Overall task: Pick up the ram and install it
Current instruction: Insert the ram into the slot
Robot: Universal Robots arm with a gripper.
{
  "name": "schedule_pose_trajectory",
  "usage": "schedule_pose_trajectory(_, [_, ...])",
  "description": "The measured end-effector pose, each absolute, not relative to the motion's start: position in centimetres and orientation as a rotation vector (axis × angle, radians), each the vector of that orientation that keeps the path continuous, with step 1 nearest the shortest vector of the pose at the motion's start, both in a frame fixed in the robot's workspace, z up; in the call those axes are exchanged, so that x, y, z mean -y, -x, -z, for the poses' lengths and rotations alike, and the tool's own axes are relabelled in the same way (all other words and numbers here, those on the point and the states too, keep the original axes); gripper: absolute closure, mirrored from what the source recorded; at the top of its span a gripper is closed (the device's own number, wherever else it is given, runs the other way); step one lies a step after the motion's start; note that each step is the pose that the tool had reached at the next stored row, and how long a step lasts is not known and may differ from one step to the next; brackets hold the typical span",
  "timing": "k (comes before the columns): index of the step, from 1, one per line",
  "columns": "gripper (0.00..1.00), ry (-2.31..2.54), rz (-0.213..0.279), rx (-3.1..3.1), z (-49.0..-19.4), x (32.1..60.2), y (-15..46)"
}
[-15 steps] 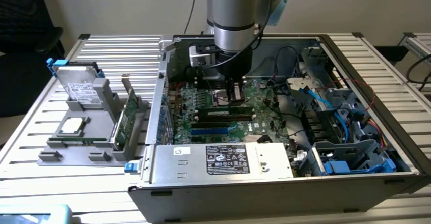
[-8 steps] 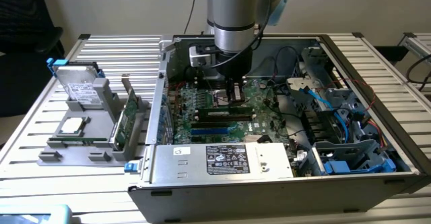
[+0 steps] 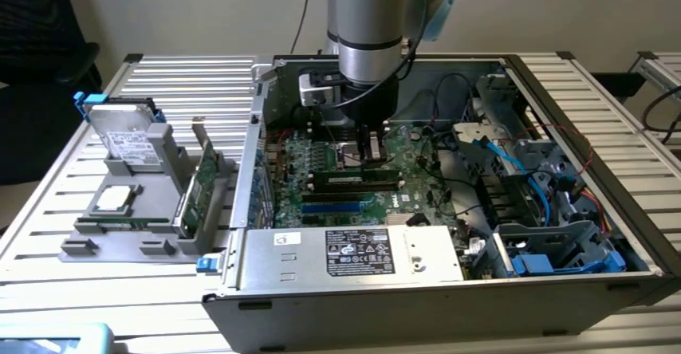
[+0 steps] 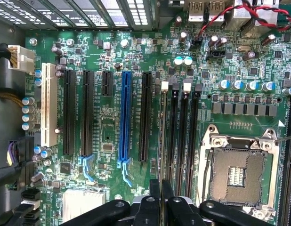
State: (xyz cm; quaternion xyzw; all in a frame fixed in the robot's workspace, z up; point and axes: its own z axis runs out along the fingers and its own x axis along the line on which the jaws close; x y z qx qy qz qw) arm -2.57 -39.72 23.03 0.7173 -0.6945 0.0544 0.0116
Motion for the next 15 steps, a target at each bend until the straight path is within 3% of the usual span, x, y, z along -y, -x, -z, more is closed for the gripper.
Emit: schedule_pose_trajectory(15, [0.87, -2.238, -0.171, 2.167, -22.91, 39.58, 2.59])
